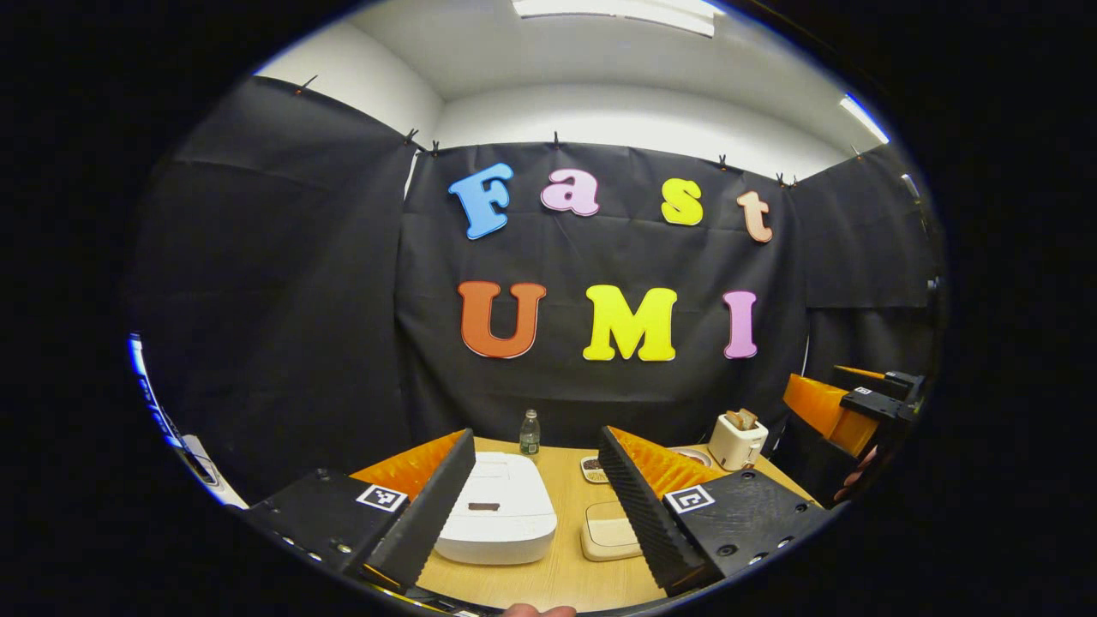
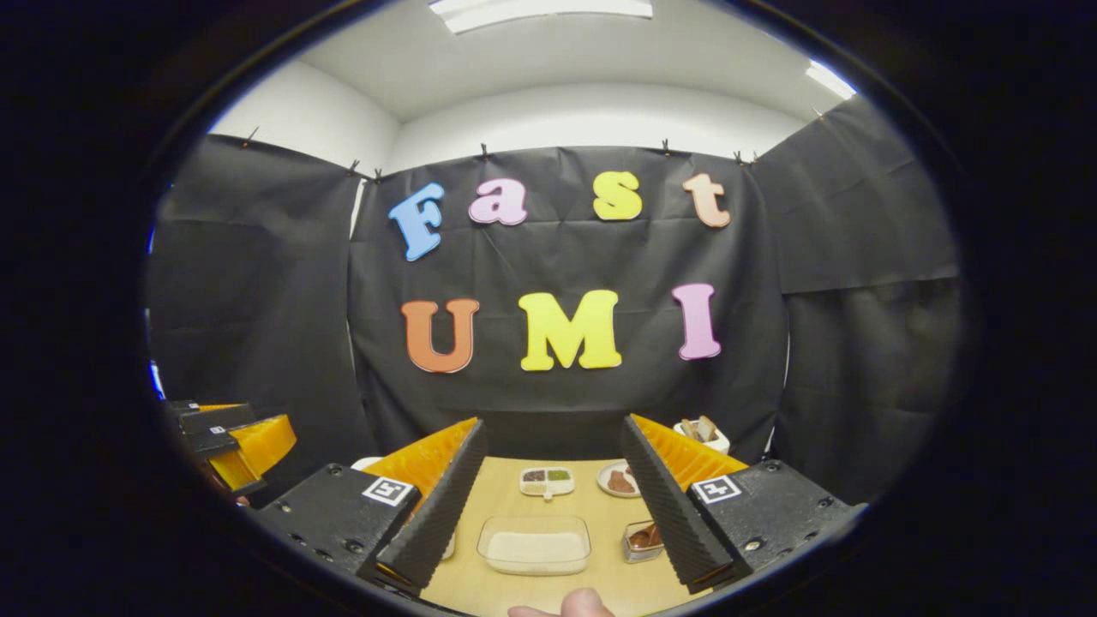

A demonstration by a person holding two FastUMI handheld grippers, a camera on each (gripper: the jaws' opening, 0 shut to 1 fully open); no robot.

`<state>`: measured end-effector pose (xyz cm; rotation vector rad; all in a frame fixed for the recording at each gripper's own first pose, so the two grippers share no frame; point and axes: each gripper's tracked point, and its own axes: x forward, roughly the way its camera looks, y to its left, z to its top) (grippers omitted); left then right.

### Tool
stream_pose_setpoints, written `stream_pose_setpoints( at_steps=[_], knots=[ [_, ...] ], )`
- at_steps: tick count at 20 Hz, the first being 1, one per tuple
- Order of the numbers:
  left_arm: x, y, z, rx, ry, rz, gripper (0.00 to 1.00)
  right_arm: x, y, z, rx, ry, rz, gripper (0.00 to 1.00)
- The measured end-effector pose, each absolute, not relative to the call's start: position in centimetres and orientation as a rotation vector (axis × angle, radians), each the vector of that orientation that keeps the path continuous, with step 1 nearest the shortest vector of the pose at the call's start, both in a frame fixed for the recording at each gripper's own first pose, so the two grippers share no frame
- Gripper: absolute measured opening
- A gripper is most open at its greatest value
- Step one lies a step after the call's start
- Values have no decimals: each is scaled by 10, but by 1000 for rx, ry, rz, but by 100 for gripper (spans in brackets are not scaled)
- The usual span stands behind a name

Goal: Close the left gripper, press the button to open the rice cooker; take a wooden spoon from the chopstick holder with the right hand, scoop a spoonful of rice and pour it into the rice cooker, then put the wooden spoon back into the chopstick holder.

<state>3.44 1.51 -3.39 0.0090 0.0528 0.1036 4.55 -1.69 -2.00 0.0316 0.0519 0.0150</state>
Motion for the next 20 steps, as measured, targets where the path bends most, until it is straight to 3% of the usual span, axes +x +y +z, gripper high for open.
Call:
stream_pose_setpoints(
  at_steps=[12, 14, 16, 18, 19, 20],
  knots=[
    [91, 57, -140, -35, 374, 156, 94, 99, -47, -53, 12, 107, 52, 100],
    [104, 70, -153, -57, 435, 172, 90, 111, -56, -62, 16, 124, 57, 100],
    [117, 79, -162, -65, 497, 173, 80, 121, -66, -70, 23, 138, 57, 100],
    [128, 92, -175, -72, 556, 192, 58, 133, -76, -79, 38, 152, 59, 100],
    [133, 93, -182, -85, 584, 193, 34, 138, -82, -85, 43, 157, 58, 100],
    [135, 97, -189, -102, 614, 197, 32, 145, -87, -90, 45, 164, 58, 100]
  ],
)
